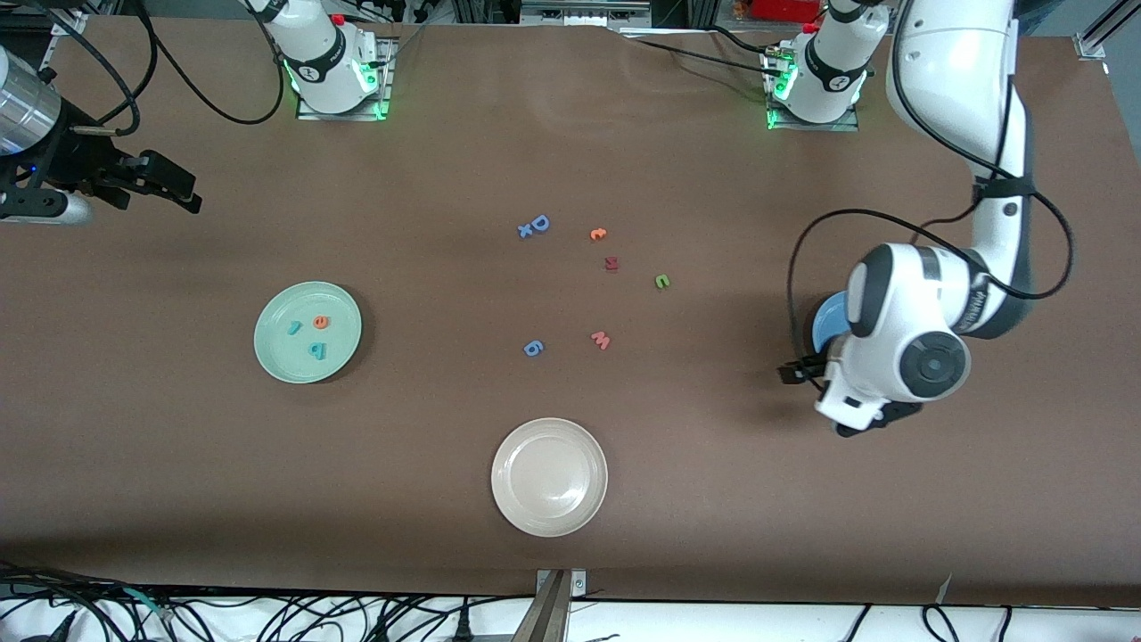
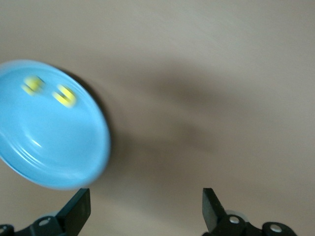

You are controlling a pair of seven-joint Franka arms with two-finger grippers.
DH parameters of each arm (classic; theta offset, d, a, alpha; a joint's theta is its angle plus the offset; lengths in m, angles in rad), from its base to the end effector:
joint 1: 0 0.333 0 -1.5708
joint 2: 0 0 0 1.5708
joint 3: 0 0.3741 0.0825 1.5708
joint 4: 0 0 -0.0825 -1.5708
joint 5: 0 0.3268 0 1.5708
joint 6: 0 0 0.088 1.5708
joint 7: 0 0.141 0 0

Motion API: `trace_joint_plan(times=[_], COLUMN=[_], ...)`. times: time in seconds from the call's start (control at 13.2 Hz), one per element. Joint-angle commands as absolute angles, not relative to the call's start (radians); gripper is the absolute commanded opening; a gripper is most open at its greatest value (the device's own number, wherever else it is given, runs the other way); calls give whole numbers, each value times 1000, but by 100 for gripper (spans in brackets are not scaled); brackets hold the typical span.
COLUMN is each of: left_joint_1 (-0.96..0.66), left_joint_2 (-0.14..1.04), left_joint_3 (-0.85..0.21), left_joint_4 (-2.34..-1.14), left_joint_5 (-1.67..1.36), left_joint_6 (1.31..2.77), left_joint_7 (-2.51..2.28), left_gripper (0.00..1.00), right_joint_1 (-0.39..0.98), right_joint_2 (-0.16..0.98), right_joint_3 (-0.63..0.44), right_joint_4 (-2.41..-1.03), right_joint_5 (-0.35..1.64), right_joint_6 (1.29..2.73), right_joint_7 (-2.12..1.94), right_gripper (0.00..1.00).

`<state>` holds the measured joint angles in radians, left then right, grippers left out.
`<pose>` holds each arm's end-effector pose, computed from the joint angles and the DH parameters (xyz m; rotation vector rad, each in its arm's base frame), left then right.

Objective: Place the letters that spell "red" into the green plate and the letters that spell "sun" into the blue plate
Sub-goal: 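Move the left gripper over the green u letter, then lower the left gripper and grasp the green u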

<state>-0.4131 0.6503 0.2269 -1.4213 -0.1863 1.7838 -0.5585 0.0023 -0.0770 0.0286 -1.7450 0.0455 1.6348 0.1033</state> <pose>0.6406 -0.1752 0.3430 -2.9843 -0.6210 0.4044 0.4696 0.0213 0.6190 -3.0980 0.1181 0.0559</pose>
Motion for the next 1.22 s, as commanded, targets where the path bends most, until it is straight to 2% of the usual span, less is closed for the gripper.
trace_joint_plan(times=[0.0, 0.15, 0.3, 0.46, 0.61, 0.84, 1.14], left_joint_1=[-408, -406, -417, -434, -451, -506, -554], left_joint_2=[594, 530, 413, 368, 368, 373, 416], left_joint_3=[149, 101, 42, -18, -54, -55, -55], left_joint_4=[-1454, -1547, -1784, -1952, -2041, -2152, -2171], left_joint_5=[-210, -216, -253, -249, -247, -245, -183], left_joint_6=[1786, 1848, 2077, 2332, 2460, 2532, 2575], left_joint_7=[-656, -657, -661, -753, -808, -851, -946], left_gripper=[100, 100, 100, 100, 100, 100, 100], right_joint_1=[11, 18, 26, 26, 26, 26, 44], right_joint_2=[-98, -92, -84, -84, -77, -43, -28], right_joint_3=[17, -15, -35, -34, -29, -32, -18], right_joint_4=[-1766, -1761, -1761, -1761, -1759, -1724, -1694], right_joint_5=[35, 31, 32, 32, 32, 37, 35], right_joint_6=[1652, 1657, 1675, 1675, 1674, 1669, 1666], right_joint_7=[87, 36, 21, 25, 21, 21, 34], right_gripper=[100, 100, 100, 100, 100, 100, 100])
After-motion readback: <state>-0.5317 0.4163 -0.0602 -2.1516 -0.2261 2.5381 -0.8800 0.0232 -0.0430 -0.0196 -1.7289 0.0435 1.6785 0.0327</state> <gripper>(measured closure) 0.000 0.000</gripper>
